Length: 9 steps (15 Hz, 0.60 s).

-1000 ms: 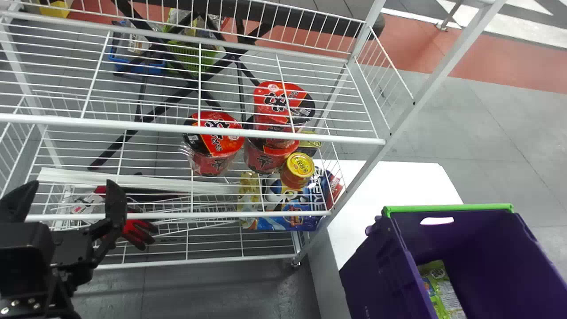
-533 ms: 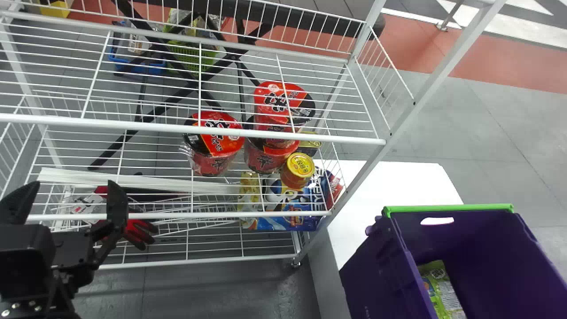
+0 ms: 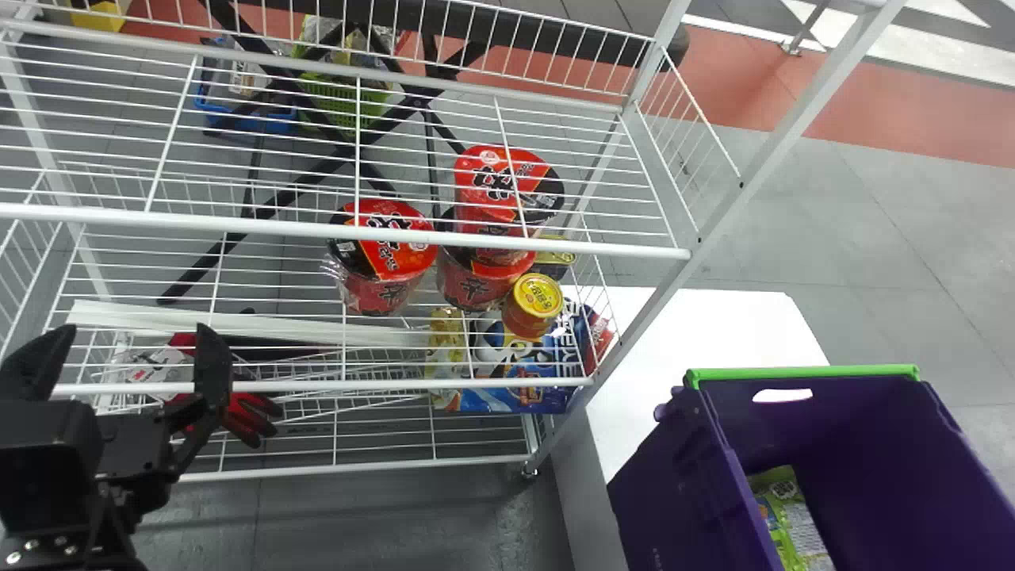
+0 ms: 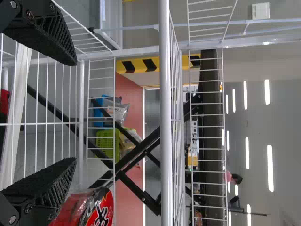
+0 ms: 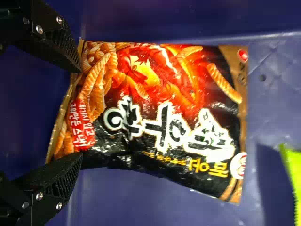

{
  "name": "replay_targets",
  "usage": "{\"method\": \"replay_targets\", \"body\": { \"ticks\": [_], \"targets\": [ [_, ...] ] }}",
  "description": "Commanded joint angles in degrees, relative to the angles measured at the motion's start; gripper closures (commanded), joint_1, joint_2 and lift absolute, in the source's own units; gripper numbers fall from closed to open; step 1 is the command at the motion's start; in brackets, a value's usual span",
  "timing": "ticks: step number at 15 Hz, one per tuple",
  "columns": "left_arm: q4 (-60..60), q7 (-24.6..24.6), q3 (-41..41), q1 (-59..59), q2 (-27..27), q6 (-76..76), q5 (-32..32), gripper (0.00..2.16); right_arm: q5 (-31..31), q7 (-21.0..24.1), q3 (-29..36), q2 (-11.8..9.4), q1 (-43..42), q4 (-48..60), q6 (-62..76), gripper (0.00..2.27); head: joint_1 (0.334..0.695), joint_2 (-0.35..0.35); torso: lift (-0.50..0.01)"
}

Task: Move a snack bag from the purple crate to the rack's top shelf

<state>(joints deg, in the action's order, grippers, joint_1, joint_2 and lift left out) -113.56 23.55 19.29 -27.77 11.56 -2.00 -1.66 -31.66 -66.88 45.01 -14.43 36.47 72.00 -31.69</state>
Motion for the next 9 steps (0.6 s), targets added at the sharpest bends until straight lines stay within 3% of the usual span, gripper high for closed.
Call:
{"method": "replay_targets", "body": {
  "ticks": [1,9],
  "targets": [
    [0.0,0.0,-0.1,0.0,0.0,0.1,-0.1,0.09,0.0,0.1,0.0,0.0,-0.1,0.0,-0.1,0.22,0.695,-0.350,-0.455],
    [0.4,-0.1,-0.2,0.0,-0.1,0.1,-0.1,0.09,2.2,1.7,0.0,0.1,-0.6,0.0,0.1,0.22,0.695,-0.350,-0.455]
  ]
}}
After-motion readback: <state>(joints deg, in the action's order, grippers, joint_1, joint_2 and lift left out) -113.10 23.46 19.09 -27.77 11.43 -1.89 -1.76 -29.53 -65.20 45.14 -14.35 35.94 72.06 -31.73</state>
